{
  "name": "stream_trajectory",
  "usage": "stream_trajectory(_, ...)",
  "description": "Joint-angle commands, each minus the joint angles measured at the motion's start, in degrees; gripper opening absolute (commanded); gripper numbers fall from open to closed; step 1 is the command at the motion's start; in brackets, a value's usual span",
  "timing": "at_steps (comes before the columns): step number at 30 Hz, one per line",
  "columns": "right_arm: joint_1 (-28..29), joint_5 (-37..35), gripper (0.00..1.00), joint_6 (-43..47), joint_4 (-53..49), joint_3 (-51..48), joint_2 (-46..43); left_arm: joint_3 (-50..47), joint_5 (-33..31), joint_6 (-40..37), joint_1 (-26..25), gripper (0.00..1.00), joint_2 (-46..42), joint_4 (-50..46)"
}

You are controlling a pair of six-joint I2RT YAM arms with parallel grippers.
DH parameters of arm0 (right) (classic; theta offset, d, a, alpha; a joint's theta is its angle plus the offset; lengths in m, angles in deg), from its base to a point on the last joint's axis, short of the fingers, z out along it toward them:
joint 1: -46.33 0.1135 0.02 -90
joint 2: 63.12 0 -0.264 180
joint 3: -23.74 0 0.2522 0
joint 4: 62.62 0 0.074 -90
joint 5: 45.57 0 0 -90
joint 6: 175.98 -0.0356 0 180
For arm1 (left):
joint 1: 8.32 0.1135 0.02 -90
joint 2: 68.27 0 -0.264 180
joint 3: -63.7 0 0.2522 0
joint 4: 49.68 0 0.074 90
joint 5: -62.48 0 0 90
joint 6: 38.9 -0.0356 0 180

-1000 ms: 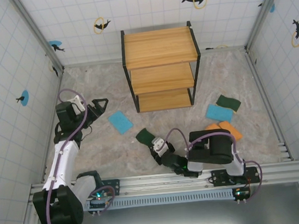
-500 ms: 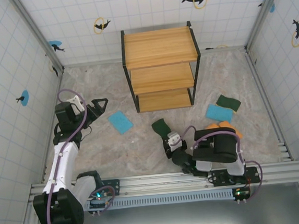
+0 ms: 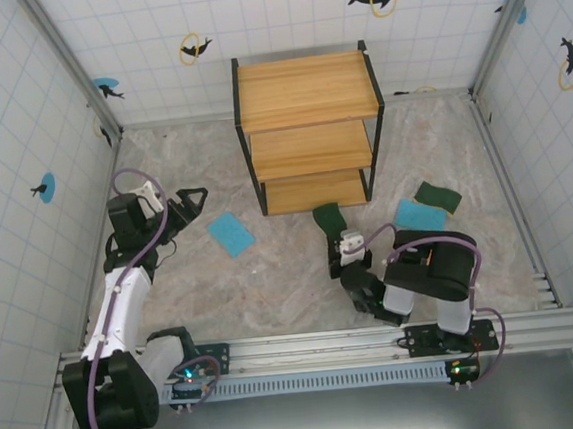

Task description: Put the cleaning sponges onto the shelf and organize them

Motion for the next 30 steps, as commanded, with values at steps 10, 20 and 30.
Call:
stream_trajectory(10, -9.8, 7.3, 0.51, 3.4, 4.0, 3.9, 0.4, -0.3, 1.9, -2.2, 0.5, 0.98, 1.7, 2.5)
stream_trajectory(20, -13.1, 9.0, 0.51, 5.4, 7.1, 7.8, 3.9, -0.2, 2.0, -2.7, 0.4, 0.98, 2.4, 3.1)
stream_trajectory(30, -15.7, 9.7, 0.50, 5.2, 9.4, 11.3, 8.4, -0.5, 2.4, -2.1, 0.4, 0.98, 2.4, 3.7)
